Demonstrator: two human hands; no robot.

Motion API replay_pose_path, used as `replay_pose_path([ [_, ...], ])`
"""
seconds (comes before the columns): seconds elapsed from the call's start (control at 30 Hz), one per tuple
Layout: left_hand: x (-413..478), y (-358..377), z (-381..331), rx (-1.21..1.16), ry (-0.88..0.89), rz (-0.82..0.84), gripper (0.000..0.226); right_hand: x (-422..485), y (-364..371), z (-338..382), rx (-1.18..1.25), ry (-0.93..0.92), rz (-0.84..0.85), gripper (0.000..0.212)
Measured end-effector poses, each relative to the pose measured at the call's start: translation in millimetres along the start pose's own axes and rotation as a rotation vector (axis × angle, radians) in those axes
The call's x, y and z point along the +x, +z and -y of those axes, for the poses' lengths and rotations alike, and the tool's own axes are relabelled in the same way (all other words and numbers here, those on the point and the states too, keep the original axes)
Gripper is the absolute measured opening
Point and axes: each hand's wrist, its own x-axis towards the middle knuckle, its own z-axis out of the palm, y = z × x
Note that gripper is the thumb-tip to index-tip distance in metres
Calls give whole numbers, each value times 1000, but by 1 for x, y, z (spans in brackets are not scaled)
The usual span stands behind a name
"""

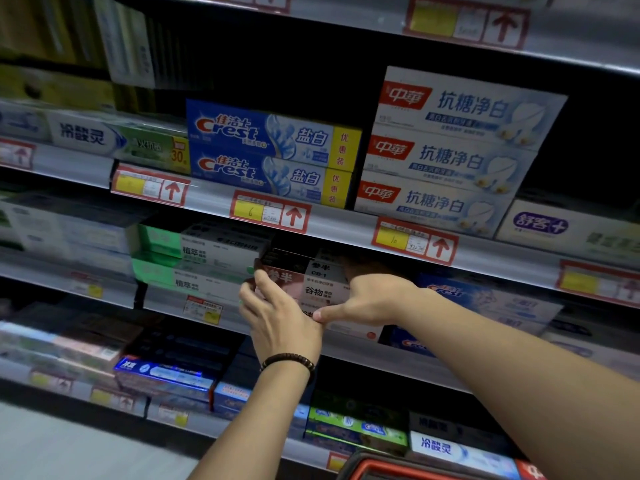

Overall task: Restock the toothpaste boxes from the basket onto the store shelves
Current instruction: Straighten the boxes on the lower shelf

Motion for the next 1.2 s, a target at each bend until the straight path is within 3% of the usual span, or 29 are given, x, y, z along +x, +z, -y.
replay_pose_path([
  [0.13, -1, 0, -1, -6, -2, 10, 123, 0, 2, -3, 9, -26, -15, 92],
  [0.3, 0, 0, -2, -15, 1, 14, 123, 1, 4, -7, 22, -40, -32, 78],
  [0.4, 0, 0, -2, -21, 0, 13, 122, 0, 3, -7, 38, -47, -21, 106],
  [0.43, 0, 0, -2, -20, 1, 10, 123, 1, 3, -7, 35, -47, -18, 106],
  [0.53, -1, 1, -1, -22, 12, 4, 124, 1, 5, -9, 23, -52, -29, 69],
  [0.97, 0, 2, -1, -24, 10, 34, 123, -5, 3, -8, 17, -46, -5, 67],
  [1.2, 1, 3, 0, -48, 20, 11, 124, -3, 4, -10, 60, -52, -12, 52],
])
